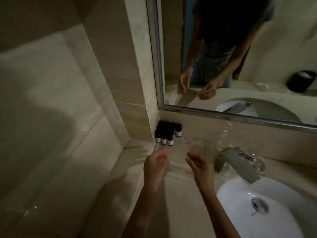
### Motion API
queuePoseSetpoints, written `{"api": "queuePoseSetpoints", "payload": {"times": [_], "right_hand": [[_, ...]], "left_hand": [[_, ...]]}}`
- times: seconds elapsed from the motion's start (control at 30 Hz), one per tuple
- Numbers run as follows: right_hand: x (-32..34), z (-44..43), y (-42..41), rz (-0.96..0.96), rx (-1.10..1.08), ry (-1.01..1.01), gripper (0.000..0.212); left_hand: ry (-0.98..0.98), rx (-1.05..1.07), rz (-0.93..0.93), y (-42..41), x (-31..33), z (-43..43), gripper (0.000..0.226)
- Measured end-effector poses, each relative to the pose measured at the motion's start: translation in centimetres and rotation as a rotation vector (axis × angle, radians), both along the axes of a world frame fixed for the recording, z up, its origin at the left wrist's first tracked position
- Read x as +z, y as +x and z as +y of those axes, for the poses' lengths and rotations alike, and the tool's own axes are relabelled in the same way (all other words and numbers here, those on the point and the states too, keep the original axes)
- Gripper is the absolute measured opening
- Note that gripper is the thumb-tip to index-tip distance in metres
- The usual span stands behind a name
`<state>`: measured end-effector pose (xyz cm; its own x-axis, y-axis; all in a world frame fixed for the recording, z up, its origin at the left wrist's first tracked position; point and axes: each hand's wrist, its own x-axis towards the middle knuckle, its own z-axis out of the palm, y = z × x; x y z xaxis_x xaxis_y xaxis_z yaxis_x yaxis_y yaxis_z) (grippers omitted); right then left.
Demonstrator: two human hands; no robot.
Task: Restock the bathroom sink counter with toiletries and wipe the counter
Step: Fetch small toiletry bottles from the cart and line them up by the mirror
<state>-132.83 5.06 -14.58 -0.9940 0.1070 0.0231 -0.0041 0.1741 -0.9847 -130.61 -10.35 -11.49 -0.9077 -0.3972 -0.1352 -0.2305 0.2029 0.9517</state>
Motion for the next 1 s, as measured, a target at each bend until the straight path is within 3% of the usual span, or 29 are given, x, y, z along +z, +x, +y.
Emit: {"api": "queuePoseSetpoints", "payload": {"times": [0.2,0.4,0.6,1.0], "right_hand": [[4.8,1.3,5.6,0.094,0.042,-0.014,0.023],[8.1,1.8,12.4,0.169,0.064,0.111,0.021],[9.0,1.9,19.0,0.242,0.062,0.256,0.016],[7.9,1.0,27.7,0.207,0.203,0.608,0.02]], "left_hand": [[-0.096,-0.08,0.091,6.7,2.8,0.2,0.019],[-0.197,-0.142,0.154,13.6,5.1,0.0,0.018],[-0.331,-0.108,0.096,19.9,5.2,-0.6,0.019],[-0.477,-0.202,-0.089,30.0,4.5,-0.9,0.023]]}}
